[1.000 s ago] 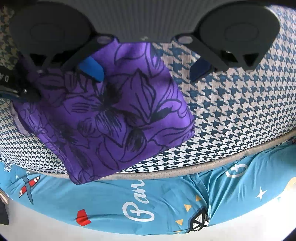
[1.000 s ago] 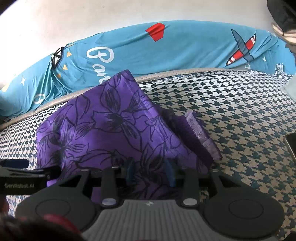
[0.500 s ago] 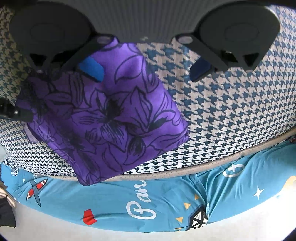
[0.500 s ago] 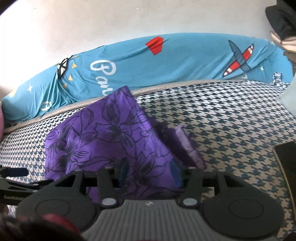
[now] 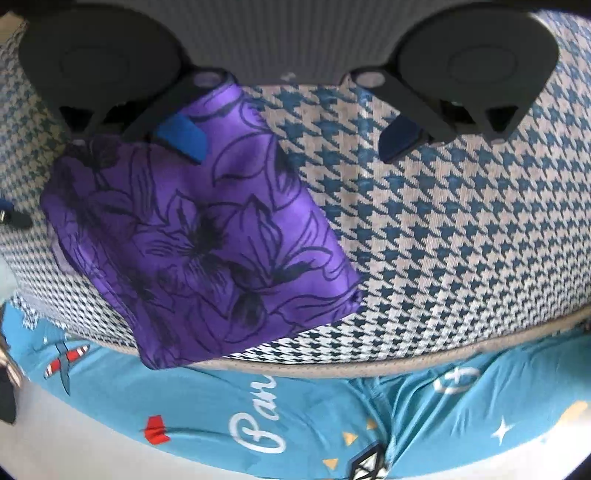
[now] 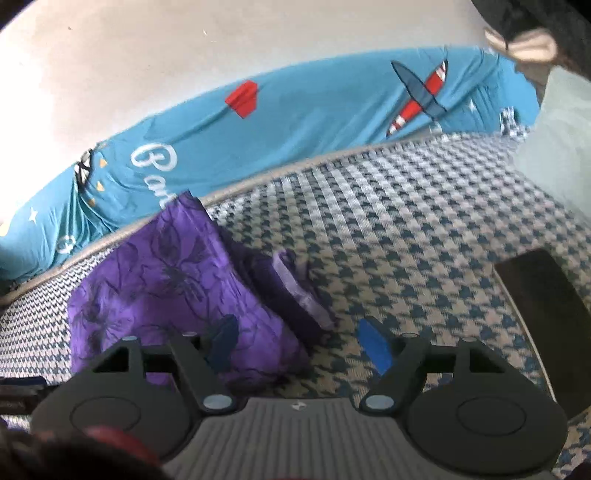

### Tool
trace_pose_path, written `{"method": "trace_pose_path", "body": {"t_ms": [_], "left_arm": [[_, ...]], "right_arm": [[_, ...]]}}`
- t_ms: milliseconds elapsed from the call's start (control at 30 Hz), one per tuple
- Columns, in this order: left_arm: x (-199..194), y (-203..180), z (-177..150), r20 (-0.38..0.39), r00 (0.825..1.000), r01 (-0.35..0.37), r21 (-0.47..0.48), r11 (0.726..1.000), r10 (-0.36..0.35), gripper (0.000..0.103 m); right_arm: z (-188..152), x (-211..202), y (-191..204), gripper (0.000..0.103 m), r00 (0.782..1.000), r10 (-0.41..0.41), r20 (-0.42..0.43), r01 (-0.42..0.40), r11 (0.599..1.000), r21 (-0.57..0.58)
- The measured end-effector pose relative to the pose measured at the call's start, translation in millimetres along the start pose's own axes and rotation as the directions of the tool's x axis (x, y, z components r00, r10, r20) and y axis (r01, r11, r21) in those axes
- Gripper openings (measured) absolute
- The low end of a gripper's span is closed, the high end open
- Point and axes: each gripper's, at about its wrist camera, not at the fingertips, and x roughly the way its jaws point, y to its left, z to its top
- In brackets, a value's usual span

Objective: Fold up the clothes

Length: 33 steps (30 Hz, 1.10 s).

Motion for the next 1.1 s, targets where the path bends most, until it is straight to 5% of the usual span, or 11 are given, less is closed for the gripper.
{"method": "trace_pose_path", "body": {"t_ms": [567, 1100], "left_arm": [[11.4, 31.6, 20.2, -0.001, 0.997, 0.078, -0.177, 0.981, -0.079, 0.103], [35.1, 17.8, 23.0, -0.021, 0.982, 0.18, -0.211, 0.961, -0.189, 0.103]], "right_arm": [[-8.9, 19.1, 7.6, 0.073, 0.996, 0.046, -0.08, -0.044, 0.998, 0.037], [-10.2, 33.8, 1.4, 0.073, 0.99, 0.095, -0.107, -0.082, 0.989, 0.12]]}}
